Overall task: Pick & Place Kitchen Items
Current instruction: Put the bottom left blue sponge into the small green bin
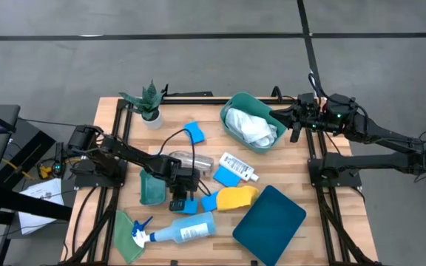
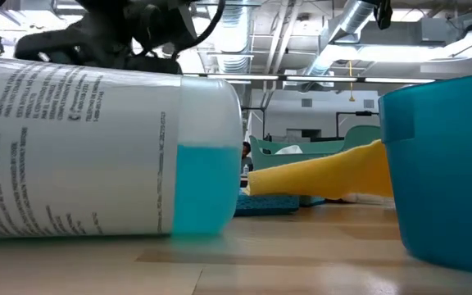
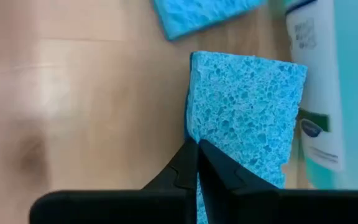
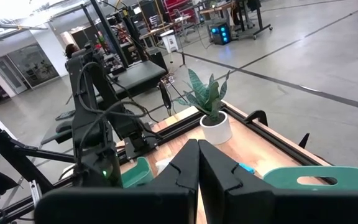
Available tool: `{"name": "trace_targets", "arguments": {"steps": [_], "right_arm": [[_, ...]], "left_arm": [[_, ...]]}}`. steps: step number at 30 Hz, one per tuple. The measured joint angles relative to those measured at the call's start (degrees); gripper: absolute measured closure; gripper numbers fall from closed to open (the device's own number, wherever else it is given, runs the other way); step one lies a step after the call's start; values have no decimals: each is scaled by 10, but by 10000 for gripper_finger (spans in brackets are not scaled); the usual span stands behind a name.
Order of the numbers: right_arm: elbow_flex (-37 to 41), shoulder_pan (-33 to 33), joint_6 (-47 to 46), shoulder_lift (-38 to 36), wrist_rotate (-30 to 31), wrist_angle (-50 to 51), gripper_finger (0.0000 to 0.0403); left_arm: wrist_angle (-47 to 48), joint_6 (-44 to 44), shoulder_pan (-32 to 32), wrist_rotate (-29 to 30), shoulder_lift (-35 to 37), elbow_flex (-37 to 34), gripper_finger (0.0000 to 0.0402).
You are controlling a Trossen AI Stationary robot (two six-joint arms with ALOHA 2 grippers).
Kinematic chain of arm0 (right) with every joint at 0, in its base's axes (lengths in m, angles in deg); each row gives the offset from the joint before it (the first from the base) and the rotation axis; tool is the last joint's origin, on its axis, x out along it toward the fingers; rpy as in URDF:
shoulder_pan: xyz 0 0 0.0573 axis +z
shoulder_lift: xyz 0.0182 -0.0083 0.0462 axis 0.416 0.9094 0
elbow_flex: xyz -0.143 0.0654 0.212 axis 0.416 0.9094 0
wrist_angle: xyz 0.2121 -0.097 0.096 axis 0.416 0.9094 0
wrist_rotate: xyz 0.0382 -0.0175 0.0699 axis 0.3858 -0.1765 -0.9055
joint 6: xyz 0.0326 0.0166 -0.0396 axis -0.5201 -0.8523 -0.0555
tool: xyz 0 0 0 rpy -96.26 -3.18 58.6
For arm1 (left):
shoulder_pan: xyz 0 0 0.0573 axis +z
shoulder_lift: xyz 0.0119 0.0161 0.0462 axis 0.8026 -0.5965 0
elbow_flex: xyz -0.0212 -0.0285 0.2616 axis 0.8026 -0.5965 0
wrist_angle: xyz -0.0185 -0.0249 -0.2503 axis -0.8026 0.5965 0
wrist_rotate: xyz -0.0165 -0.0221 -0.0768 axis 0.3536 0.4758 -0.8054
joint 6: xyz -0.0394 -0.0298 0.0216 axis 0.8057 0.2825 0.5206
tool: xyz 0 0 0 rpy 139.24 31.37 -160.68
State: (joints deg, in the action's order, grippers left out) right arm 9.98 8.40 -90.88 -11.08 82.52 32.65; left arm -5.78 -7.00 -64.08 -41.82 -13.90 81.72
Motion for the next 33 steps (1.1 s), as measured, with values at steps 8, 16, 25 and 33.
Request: {"name": "trace_targets", "arguments": {"steps": [8, 16, 25, 33], "right_arm": [[0, 0, 0, 0, 0, 8, 403], [0, 0, 0, 0, 0, 29, 403], [0, 0, 3, 0, 0, 29, 403], [0, -1, 6, 0, 0, 31, 403]], "left_arm": [[5, 84, 29, 55, 75, 0, 401], [10, 272, 16, 138, 144, 0, 401], [27, 541, -39, 252, 175, 0, 401], [84, 750, -96, 322, 177, 0, 401]]}}
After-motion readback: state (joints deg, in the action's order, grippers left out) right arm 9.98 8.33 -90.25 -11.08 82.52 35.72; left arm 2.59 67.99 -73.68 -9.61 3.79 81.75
